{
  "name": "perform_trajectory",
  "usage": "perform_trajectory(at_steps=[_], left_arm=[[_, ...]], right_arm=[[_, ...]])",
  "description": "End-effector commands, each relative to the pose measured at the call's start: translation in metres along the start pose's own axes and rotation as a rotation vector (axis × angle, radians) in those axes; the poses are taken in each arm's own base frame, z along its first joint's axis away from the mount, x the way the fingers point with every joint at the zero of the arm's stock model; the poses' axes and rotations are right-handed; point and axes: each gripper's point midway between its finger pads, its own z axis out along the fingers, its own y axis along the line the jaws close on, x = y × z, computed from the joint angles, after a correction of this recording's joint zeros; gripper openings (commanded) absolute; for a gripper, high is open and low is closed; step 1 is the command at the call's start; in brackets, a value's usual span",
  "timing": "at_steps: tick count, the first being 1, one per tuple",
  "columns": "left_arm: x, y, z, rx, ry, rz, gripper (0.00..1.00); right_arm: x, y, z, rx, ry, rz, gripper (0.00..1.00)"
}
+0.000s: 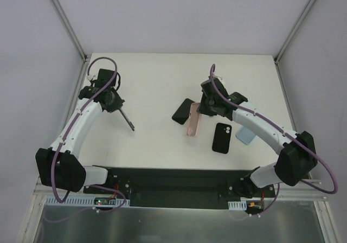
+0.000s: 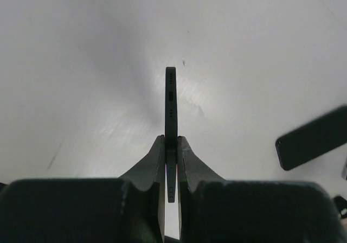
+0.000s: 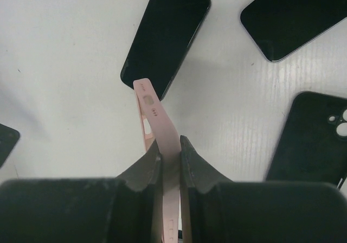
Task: Take the phone out of the phone case
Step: Place the phone case at the center of the board, then place the phone at the center of the board.
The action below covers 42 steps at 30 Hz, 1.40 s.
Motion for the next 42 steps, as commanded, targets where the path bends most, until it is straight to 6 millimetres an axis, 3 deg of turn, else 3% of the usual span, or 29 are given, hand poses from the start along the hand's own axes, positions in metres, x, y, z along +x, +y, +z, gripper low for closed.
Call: perform_trajectory(at_steps=[1, 5, 9, 11, 16, 22, 26, 27, 29, 30, 32, 35, 36, 38, 40, 42], left_arm=[[-0.059, 0.041, -0.025, -0.273, -0.222, 0.152, 0.00], [-0.095, 0.064, -0.029, -0.504, -0.336, 0.250, 0.00], [-0.125, 0.067, -0.028, -0.694, -0.343, 0.380, 0.00], [-0.129, 0.069, -0.015, -0.776, -0.304, 0.452, 0.00], [-0.130, 0.067, 0.003, -0.841, -0.199, 0.540, 0.00], [-0.112, 0.066, 0.039, -0.831, -0.061, 0.579, 0.00], [-0.099, 0.067, 0.054, -0.817, -0.006, 0.577, 0.00], [-0.098, 0.068, 0.056, -0.817, 0.007, 0.584, 0.00], [-0.094, 0.068, 0.061, -0.816, 0.027, 0.592, 0.00], [-0.093, 0.068, 0.063, -0.812, 0.034, 0.595, 0.00], [-0.089, 0.068, 0.066, -0.805, 0.057, 0.601, 0.00], [-0.085, 0.066, 0.070, -0.784, 0.074, 0.593, 0.14], [-0.084, 0.065, 0.071, -0.773, 0.079, 0.589, 0.29], [-0.082, 0.063, 0.071, -0.756, 0.088, 0.586, 0.40], [-0.080, 0.058, 0.071, -0.721, 0.095, 0.573, 0.61], [-0.081, 0.052, 0.068, -0.682, 0.088, 0.559, 0.68]], right_arm=[[0.001, 0.018, 0.008, -0.078, 0.032, -0.005, 0.01], [0.017, 0.044, 0.014, -0.178, 0.096, 0.000, 0.01], [0.030, 0.087, 0.020, -0.231, 0.126, -0.064, 0.01], [0.046, 0.105, 0.029, -0.238, 0.162, -0.098, 0.01], [0.058, 0.155, 0.038, -0.340, 0.182, -0.095, 0.01], [0.064, 0.163, 0.061, -0.342, 0.197, -0.049, 0.03], [0.070, 0.165, 0.067, -0.345, 0.209, -0.048, 0.25], [0.069, 0.166, 0.068, -0.348, 0.209, -0.052, 0.43], [0.069, 0.168, 0.069, -0.348, 0.210, -0.058, 0.60], [0.065, 0.170, 0.066, -0.344, 0.211, -0.070, 0.75], [0.064, 0.165, 0.069, -0.307, 0.212, -0.087, 0.80], [0.054, 0.162, 0.059, -0.287, 0.191, -0.108, 0.86], [0.049, 0.156, 0.060, -0.254, 0.165, -0.108, 0.96], [0.038, 0.149, 0.051, -0.240, 0.126, -0.116, 0.97], [0.032, 0.135, 0.047, -0.195, 0.105, -0.118, 0.98], [0.020, 0.125, 0.033, -0.184, 0.071, -0.109, 0.98]])
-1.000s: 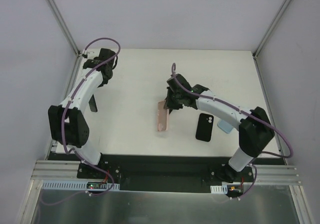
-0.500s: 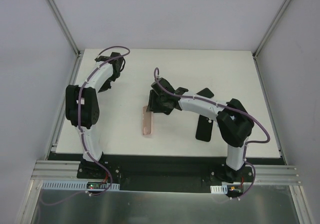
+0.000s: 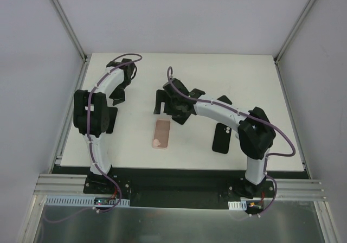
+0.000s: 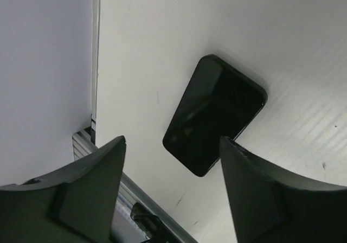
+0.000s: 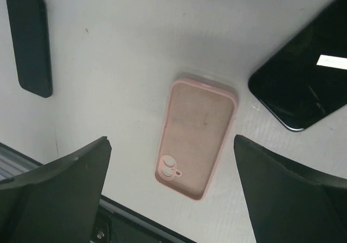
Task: Take the phone out of the phone case
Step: Place the phone at the center of the board, then reset both arms
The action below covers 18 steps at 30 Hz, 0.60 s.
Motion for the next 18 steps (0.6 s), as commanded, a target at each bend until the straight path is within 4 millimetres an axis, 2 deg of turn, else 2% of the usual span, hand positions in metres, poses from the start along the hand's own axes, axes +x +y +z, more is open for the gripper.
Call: perform_trajectory(at_steps=[1, 3, 5, 6, 7, 8, 9, 10, 11, 12, 13, 14, 16, 17, 18], left_arm=[[-0.007, 0.003, -0.020, 0.096, -0.016, -0.034, 0.74], [-0.007, 0.005, -0.027, 0.121, -0.028, -0.044, 0.83], [-0.007, 0.005, -0.037, 0.177, -0.041, -0.059, 0.87], [-0.006, 0.004, -0.042, 0.204, -0.042, -0.066, 0.87], [-0.004, 0.000, -0.048, 0.255, -0.040, -0.073, 0.88], [-0.006, 0.003, -0.060, 0.305, -0.073, -0.105, 0.88], [-0.004, 0.000, -0.066, 0.346, -0.080, -0.110, 0.89], [-0.005, -0.001, -0.074, 0.390, -0.097, -0.124, 0.89], [-0.007, -0.002, -0.093, 0.483, -0.134, -0.151, 0.89], [-0.004, -0.003, -0.099, 0.522, -0.147, -0.160, 0.89], [-0.003, -0.003, -0.108, 0.566, -0.163, -0.168, 0.89], [-0.002, 0.001, -0.125, 0.631, -0.201, -0.185, 0.90], [0.000, 0.001, -0.138, 0.701, -0.238, -0.201, 0.90], [0.002, 0.006, -0.149, 0.735, -0.273, -0.211, 0.90], [0.006, 0.001, -0.156, 0.792, -0.278, -0.200, 0.90]], right_arm=[[-0.035, -0.022, -0.054, 0.067, -0.132, 0.004, 0.98], [-0.038, -0.035, -0.073, 0.094, -0.160, 0.005, 0.98], [-0.045, -0.050, -0.094, 0.139, -0.209, 0.012, 0.98], [-0.041, -0.063, -0.101, 0.183, -0.200, -0.001, 0.99], [-0.046, -0.074, -0.109, 0.229, -0.228, -0.004, 0.99], [-0.048, -0.077, -0.122, 0.240, -0.250, -0.009, 0.99], [-0.042, -0.091, -0.130, 0.288, -0.233, -0.029, 0.99], [-0.046, -0.101, -0.138, 0.335, -0.261, -0.036, 0.99], [-0.047, -0.107, -0.152, 0.350, -0.283, -0.041, 0.99], [-0.041, -0.119, -0.158, 0.394, -0.273, -0.059, 1.00], [-0.042, -0.128, -0.165, 0.424, -0.291, -0.063, 0.99], [-0.043, -0.132, -0.178, 0.423, -0.312, -0.060, 1.00], [-0.039, -0.149, -0.190, 0.478, -0.314, -0.072, 0.99], [-0.039, -0.152, -0.200, 0.481, -0.332, -0.067, 0.99], [-0.036, -0.160, -0.207, 0.506, -0.328, -0.073, 1.00]])
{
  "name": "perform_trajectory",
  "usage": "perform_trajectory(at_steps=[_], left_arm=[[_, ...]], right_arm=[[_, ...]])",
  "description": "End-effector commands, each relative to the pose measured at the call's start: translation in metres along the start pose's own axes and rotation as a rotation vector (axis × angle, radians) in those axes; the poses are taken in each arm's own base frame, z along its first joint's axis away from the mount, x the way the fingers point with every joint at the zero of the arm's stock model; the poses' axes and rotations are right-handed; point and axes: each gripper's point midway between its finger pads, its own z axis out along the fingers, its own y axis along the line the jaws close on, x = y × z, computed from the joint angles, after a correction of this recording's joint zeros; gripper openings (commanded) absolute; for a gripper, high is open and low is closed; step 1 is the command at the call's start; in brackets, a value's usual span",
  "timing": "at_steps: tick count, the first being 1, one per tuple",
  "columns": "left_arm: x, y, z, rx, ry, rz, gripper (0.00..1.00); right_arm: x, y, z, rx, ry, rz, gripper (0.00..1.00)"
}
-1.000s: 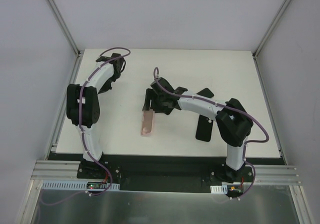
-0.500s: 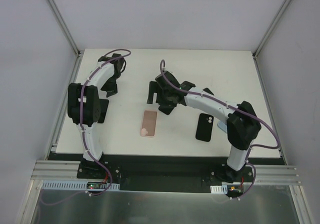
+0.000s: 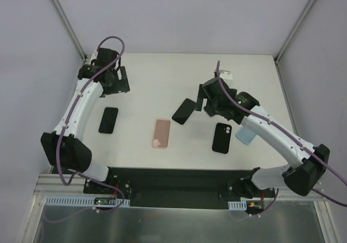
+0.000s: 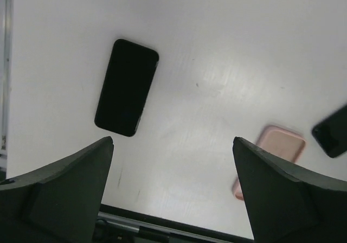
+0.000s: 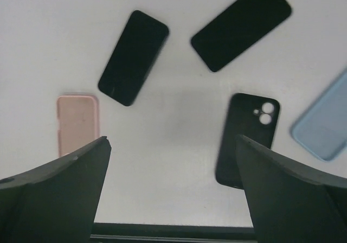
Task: Take the phone out of the phone case
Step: Reset both arms
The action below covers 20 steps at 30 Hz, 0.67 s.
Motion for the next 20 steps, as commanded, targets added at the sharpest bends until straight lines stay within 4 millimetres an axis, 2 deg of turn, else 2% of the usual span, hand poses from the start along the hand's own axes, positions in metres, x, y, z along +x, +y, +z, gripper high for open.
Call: perform_trajectory(at_steps=[1, 4, 6, 7, 8, 9, 10, 12, 20], left_arm=[[0.004, -0.026, -0.037, 0.251, -0.059, -0.004, 0.90], [0.011, -0.037, -0.052, 0.350, -0.058, 0.016, 0.90], [0.019, -0.040, -0.056, 0.387, -0.044, 0.026, 0.90], [0.023, -0.048, -0.067, 0.457, -0.054, 0.035, 0.90], [0.026, -0.050, -0.070, 0.478, -0.057, 0.038, 0.90], [0.036, -0.049, -0.066, 0.488, -0.040, 0.043, 0.90], [0.040, -0.049, -0.072, 0.504, -0.050, 0.044, 0.90], [0.048, -0.047, -0.071, 0.511, -0.043, 0.049, 0.90], [0.067, -0.041, -0.086, 0.554, -0.071, 0.073, 0.91]], right_arm=[[0.001, -0.062, -0.022, 0.185, -0.034, -0.069, 1.00], [0.001, -0.079, -0.039, 0.199, -0.064, -0.055, 1.00], [0.010, -0.088, -0.041, 0.214, -0.057, -0.053, 1.00], [0.009, -0.092, -0.045, 0.209, -0.073, -0.039, 1.00], [0.015, -0.095, -0.045, 0.216, -0.065, -0.038, 1.00], [0.016, -0.098, -0.046, 0.219, -0.069, -0.036, 1.00], [0.015, -0.102, -0.049, 0.224, -0.081, -0.029, 1.00], [0.017, -0.107, -0.051, 0.240, -0.083, -0.027, 1.00], [0.014, -0.116, -0.057, 0.279, -0.102, -0.024, 0.99]])
